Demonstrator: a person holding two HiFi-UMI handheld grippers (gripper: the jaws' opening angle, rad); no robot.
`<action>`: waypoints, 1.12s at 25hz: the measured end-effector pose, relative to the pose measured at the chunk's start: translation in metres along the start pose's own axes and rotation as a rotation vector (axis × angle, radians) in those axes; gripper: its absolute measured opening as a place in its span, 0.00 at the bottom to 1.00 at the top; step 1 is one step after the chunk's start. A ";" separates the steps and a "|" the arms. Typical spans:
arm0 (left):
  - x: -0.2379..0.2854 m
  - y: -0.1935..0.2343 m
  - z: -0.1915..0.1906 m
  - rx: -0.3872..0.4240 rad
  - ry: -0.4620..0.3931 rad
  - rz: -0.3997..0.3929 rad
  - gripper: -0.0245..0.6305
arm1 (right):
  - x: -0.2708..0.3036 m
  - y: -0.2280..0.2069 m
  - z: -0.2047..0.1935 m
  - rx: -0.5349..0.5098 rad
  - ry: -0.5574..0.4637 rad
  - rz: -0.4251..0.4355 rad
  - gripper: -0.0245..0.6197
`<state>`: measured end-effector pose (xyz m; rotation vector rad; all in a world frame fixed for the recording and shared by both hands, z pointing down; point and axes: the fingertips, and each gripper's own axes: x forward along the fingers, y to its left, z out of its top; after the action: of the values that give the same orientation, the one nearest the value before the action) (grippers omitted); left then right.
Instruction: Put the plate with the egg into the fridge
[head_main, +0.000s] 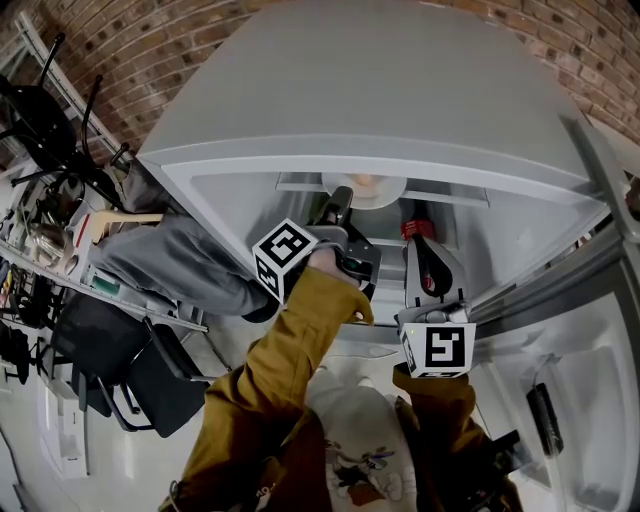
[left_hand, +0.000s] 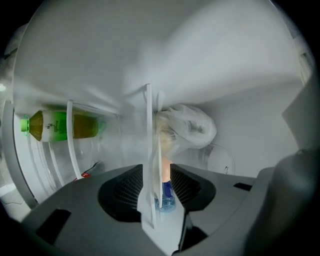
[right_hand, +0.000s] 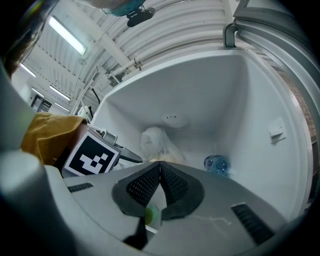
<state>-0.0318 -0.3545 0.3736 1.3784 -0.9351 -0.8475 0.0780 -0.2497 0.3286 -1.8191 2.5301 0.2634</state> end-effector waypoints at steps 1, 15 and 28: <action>-0.001 0.000 -0.001 0.000 0.000 -0.001 0.27 | -0.001 0.000 -0.001 0.001 0.003 0.000 0.05; -0.016 -0.003 -0.013 -0.005 0.027 0.000 0.27 | -0.007 0.006 0.003 -0.003 -0.008 0.016 0.05; -0.011 -0.005 -0.019 -0.021 0.045 -0.007 0.11 | -0.007 0.005 0.004 -0.004 -0.005 0.019 0.05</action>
<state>-0.0185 -0.3365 0.3686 1.3784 -0.8849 -0.8257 0.0756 -0.2415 0.3264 -1.7946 2.5468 0.2727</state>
